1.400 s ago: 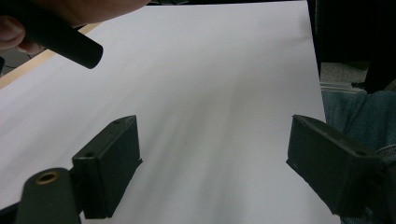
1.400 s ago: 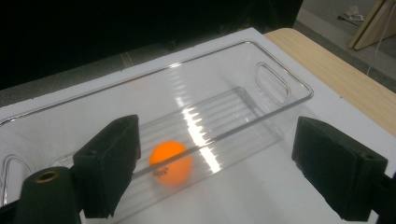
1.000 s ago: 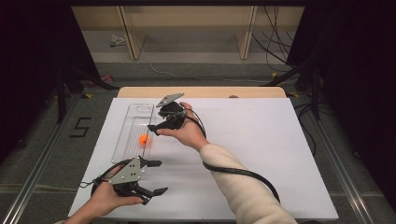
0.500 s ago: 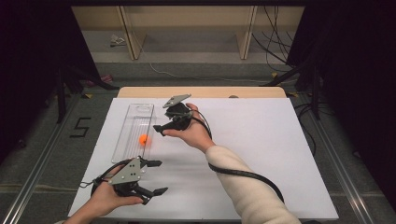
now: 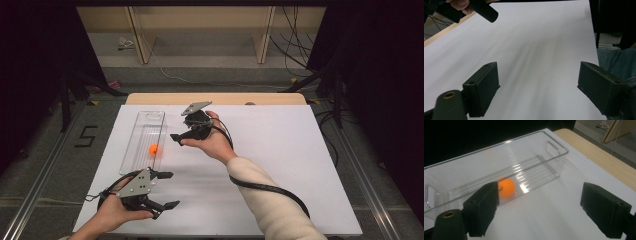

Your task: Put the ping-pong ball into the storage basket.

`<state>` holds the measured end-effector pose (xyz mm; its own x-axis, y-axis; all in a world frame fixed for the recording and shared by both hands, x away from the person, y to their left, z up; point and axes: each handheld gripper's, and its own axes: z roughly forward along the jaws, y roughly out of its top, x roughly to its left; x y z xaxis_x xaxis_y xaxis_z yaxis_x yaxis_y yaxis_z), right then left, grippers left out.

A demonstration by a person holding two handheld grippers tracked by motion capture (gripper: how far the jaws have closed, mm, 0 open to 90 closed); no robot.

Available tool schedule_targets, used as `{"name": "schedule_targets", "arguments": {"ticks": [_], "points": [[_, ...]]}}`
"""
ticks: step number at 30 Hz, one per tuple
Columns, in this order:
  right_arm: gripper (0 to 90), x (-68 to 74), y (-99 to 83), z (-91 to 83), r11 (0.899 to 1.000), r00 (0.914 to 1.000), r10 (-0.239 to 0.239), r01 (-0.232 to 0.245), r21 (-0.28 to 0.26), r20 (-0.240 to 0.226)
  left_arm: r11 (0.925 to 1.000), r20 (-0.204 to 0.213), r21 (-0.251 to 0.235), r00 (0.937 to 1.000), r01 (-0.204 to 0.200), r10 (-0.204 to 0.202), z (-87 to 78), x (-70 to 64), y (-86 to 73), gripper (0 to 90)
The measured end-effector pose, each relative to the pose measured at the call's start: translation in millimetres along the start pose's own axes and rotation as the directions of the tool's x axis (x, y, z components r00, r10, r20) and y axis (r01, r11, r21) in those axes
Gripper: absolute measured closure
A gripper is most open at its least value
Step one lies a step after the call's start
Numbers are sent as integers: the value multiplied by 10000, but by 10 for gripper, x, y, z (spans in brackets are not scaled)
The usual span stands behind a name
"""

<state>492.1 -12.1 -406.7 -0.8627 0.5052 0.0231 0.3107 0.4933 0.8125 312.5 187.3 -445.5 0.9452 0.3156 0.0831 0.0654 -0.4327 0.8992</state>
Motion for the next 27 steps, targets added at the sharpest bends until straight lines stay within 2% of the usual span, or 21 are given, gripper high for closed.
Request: {"name": "schedule_targets", "arguments": {"ticks": [27], "points": [[164,-118,-157,-277,9998,9994,197,-195,-96,290,10000,-9,7,10000,14,-14,1,2,-3,167]]}}
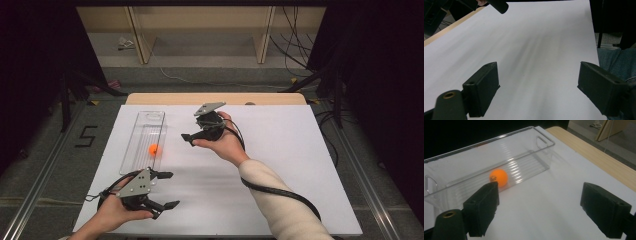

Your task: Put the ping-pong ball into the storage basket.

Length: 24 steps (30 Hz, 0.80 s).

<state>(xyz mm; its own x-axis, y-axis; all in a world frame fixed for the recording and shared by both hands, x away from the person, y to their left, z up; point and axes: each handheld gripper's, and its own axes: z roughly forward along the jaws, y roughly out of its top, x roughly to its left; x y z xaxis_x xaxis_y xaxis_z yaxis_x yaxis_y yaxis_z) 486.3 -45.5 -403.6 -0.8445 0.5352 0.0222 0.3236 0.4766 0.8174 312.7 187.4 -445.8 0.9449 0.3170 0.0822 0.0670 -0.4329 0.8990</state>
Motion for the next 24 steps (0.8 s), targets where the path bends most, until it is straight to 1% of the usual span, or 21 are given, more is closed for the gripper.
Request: {"name": "schedule_targets", "arguments": {"ticks": [4,12,24], "points": [[165,-15,-27,-35,10000,10000,-10,10,33,45,10000,-10,-3,10000,9,-9,1,-1,-1,167],[165,-52,-96,-101,9999,9998,128,-128,11,118,10000,-24,9,10000,9,-9,-1,-1,-2,167],[165,-128,-206,-271,9997,9992,229,-229,3,320,10000,-17,45,10000,2,-2,0,0,-3,167]]}}
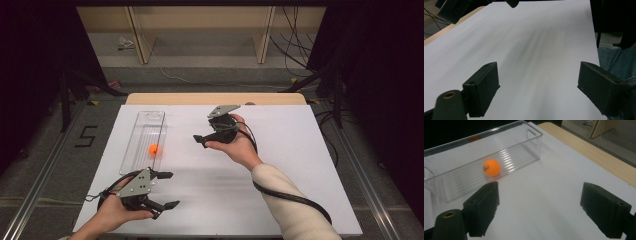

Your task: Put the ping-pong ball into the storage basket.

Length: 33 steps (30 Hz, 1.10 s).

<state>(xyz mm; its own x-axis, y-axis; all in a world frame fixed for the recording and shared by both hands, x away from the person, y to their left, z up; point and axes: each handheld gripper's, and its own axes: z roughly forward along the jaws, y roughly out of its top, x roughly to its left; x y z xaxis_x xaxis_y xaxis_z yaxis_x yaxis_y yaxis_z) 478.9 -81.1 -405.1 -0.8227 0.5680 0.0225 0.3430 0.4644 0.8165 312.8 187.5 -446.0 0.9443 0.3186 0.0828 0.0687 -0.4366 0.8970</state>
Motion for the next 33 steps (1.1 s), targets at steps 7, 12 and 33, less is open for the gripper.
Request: {"name": "schedule_targets", "arguments": {"ticks": [7,12,33], "points": [[165,-45,-54,-88,9999,9999,93,-92,-39,115,10000,-3,5,10000,12,-12,1,-1,-1,167],[164,-71,-82,-137,9998,9997,155,-154,-88,177,10000,-5,10,10000,18,-18,1,0,-2,167],[165,-162,-272,-370,9993,9983,366,-362,-98,449,10000,-17,11,10000,22,-22,1,0,-6,167]]}}
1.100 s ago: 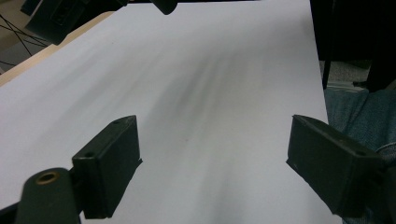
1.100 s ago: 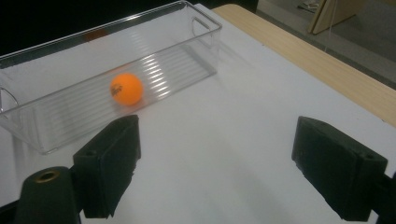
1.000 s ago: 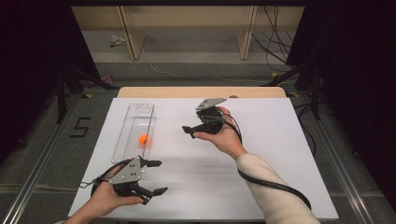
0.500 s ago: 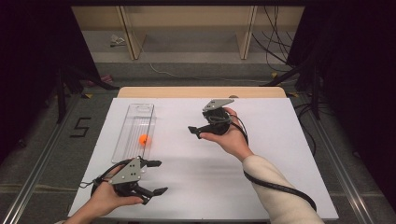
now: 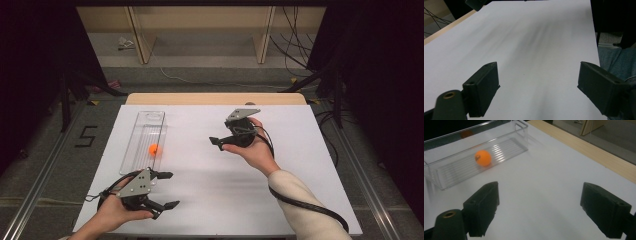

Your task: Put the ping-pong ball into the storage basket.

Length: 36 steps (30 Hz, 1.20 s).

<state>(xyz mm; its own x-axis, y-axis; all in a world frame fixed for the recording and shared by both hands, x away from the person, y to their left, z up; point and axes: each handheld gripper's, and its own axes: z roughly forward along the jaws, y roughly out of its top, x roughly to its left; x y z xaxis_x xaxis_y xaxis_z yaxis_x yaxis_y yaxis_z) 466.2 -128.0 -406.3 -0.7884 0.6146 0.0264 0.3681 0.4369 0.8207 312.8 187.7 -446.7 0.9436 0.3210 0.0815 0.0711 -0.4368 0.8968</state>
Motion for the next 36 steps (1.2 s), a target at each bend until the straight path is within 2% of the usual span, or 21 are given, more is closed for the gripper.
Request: {"name": "schedule_targets", "arguments": {"ticks": [20,36], "points": [[164,-103,-259,-320,9986,9986,449,-442,-277,265,10000,10,55,10000,11,-11,0,1,-1,167],[164,-95,-530,-507,9967,9963,772,-762,-265,381,10000,-8,57,10000,19,-19,1,1,-4,167]]}}
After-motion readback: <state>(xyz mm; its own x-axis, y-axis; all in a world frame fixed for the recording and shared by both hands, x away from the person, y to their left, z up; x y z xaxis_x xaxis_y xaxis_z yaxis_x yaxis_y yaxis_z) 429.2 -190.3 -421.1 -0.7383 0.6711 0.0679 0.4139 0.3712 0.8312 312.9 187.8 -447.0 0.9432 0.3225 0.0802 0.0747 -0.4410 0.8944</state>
